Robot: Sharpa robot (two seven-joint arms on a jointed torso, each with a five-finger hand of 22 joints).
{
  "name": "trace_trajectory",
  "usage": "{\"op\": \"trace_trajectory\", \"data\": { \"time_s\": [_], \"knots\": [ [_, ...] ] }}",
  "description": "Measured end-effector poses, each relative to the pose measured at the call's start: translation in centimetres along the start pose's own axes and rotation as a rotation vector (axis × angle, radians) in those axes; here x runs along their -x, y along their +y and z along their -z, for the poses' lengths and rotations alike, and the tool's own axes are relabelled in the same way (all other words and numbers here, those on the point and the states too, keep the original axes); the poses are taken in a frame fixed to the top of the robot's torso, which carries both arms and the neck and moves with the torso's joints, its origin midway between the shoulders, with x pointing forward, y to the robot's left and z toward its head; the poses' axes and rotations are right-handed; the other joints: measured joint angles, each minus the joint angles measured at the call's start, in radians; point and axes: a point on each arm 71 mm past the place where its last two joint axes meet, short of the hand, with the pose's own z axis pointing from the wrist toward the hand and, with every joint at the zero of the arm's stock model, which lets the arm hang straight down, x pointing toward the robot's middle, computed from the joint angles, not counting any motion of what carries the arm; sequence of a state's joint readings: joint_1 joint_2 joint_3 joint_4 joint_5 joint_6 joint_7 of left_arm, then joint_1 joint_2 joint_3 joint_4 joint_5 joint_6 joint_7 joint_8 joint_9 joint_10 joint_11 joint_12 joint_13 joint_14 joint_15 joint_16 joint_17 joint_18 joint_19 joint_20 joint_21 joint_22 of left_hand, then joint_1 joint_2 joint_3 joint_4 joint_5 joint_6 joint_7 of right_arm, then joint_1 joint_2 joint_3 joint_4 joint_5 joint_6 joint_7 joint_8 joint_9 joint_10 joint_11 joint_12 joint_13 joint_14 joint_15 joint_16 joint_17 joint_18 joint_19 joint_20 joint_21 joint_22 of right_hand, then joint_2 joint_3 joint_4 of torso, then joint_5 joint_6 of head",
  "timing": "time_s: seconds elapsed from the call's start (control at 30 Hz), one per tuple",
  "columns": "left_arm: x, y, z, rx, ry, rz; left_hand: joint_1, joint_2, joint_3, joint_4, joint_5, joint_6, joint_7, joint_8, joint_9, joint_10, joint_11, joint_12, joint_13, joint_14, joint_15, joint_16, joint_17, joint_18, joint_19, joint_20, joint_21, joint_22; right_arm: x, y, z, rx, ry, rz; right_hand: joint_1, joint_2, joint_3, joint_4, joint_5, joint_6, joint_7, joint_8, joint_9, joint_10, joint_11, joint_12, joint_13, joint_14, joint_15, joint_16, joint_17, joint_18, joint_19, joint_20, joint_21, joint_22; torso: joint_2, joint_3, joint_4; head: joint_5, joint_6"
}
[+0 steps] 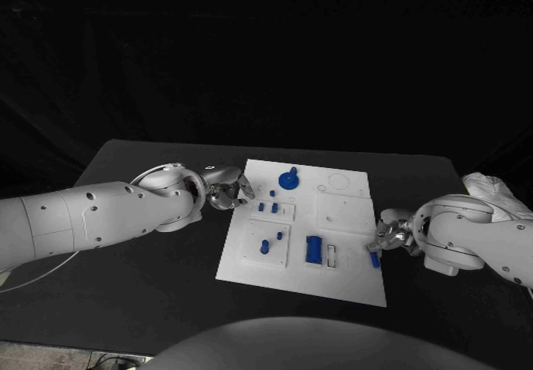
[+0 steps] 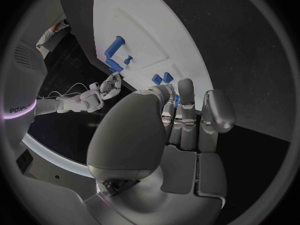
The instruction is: Assemble the parts on the task board
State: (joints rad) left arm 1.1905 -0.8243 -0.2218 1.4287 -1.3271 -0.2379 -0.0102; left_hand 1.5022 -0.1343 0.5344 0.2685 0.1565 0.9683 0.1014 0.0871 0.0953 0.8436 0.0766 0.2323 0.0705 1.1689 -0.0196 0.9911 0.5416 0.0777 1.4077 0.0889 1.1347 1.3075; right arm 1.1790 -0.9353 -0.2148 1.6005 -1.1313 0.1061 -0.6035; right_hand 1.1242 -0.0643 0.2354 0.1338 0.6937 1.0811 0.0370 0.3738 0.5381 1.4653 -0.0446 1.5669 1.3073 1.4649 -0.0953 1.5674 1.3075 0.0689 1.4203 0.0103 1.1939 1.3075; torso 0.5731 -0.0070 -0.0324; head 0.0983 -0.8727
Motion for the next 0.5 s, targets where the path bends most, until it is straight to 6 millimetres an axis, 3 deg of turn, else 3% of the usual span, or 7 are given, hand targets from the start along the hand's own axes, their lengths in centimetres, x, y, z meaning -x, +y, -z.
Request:
{"op": "trace_trajectory", "data": {
  "time_s": [0.5],
  "knots": [
    [0.0, 0.1, 0.0, 0.004, 0.001, 0.0, 0.0, 0.0, 0.0, 0.0, 0.0, 0.0, 0.0, 0.0, 0.0, 0.0, 0.0, 0.0, 0.0, 0.0, 0.0, 0.0, 0.0, 0.0, 0.0, 0.0, 0.0, 0.0, -0.7, 0.1, 1.1, 0.057, 0.006, -0.114, -0.026, -0.001, 0.037, -0.026, -0.004, 0.002, -0.002, 0.001, 0.024, 0.0, 0.0, 0.0, 0.0, 0.003, -0.003, 0.0, 0.0, 0.0, 0.003, -0.003, 0.005, 0.0, -0.001, -0.0006, 0.0, 0.004, 0.0]
  ]
}}
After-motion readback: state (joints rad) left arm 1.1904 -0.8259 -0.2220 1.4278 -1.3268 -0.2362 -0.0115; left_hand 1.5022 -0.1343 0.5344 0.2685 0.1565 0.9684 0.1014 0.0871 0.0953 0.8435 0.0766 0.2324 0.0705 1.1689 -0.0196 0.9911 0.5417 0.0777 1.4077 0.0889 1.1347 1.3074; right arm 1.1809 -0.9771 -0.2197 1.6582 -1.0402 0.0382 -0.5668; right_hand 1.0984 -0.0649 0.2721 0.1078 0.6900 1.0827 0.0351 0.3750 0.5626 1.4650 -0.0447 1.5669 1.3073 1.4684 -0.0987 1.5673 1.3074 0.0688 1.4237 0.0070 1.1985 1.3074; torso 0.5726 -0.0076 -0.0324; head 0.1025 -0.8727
